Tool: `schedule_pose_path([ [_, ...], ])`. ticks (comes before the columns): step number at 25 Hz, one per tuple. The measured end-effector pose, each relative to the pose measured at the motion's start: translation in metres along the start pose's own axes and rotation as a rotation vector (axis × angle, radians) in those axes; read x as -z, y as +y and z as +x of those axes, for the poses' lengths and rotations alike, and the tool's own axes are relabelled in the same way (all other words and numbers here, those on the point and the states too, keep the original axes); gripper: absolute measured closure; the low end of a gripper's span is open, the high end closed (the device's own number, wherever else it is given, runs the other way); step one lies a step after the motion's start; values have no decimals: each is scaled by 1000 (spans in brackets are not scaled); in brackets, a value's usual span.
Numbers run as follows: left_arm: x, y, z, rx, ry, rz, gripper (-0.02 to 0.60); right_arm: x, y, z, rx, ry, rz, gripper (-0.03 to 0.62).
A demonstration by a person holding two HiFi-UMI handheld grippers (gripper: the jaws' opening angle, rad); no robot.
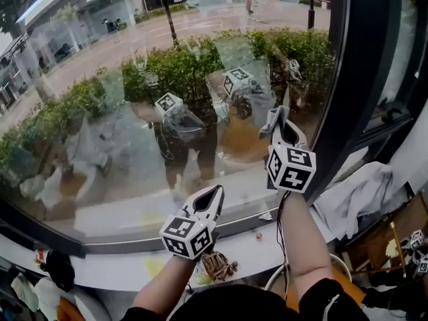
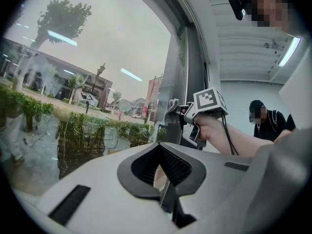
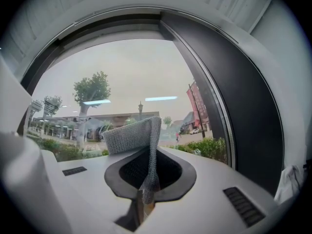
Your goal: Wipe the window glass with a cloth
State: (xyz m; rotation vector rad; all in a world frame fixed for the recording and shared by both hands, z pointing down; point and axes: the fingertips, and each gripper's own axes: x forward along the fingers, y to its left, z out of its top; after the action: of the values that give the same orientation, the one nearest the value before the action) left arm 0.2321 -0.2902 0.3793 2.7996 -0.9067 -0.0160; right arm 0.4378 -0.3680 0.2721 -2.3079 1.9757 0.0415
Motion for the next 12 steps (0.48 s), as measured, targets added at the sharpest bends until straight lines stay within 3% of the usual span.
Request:
schedule_pose_path([
  [12, 21, 6, -38, -137, -3, -8, 574, 22, -4, -20, -84, -4, 62, 554],
])
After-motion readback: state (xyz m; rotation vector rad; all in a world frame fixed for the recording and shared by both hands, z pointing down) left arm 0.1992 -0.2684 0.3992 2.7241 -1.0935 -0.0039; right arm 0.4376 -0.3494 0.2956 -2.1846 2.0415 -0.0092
